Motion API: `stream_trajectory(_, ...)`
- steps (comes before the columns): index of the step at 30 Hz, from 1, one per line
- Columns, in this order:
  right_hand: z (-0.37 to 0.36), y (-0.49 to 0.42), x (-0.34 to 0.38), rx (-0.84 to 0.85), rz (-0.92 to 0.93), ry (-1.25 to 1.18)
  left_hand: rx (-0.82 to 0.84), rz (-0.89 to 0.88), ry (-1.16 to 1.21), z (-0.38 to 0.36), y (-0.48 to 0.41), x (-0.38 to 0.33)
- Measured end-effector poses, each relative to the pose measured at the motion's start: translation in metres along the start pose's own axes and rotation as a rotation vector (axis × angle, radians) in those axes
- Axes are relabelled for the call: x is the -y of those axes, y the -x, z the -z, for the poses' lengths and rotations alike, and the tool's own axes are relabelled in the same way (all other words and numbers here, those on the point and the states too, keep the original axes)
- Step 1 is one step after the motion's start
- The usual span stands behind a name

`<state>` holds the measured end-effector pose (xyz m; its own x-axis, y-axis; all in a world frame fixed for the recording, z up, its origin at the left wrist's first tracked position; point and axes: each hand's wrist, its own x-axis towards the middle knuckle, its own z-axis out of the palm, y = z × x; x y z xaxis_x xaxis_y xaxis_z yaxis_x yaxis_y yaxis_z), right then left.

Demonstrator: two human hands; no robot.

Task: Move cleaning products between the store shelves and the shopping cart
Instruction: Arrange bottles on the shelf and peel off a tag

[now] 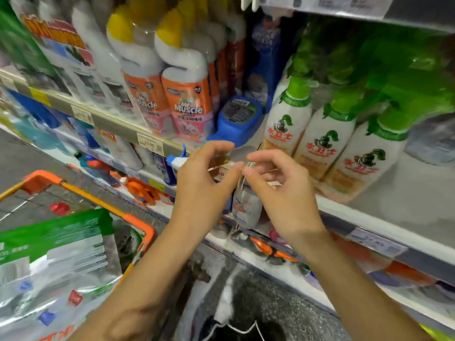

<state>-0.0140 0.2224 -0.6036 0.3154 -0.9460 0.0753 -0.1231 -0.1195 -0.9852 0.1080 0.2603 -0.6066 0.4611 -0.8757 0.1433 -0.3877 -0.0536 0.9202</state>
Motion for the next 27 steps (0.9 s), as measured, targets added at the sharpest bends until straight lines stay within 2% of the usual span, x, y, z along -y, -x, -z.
stream_trajectory(2,0.001,-0.006,-0.007,0.023,-0.009,0.016,-0.042,-0.071,-0.112,-0.002,-0.012,0.011)
stream_trajectory(5,0.006,-0.011,-0.018,0.047,-0.029,0.069,-0.039,-0.123,-0.466,-0.004,-0.033,0.027)
stream_trajectory(9,0.013,-0.016,-0.029,0.058,-0.05,0.096,0.081,-0.073,-0.867,-0.013,-0.055,0.042)
stream_trajectory(13,0.017,-0.018,-0.034,0.072,-0.069,0.09,0.2,0.079,-1.167,-0.019,-0.071,0.047)
stream_trajectory(21,0.016,-0.019,-0.038,0.11,-0.077,0.083,0.262,0.18,-1.133,-0.028,-0.07,0.034)
stream_trajectory(24,0.009,-0.024,-0.046,0.108,0.02,0.268,0.283,0.214,-1.119,-0.024,-0.065,0.023)
stream_trajectory(27,-0.003,-0.032,-0.055,0.142,0.165,0.584,0.317,0.216,-1.13,-0.02,-0.062,0.006)
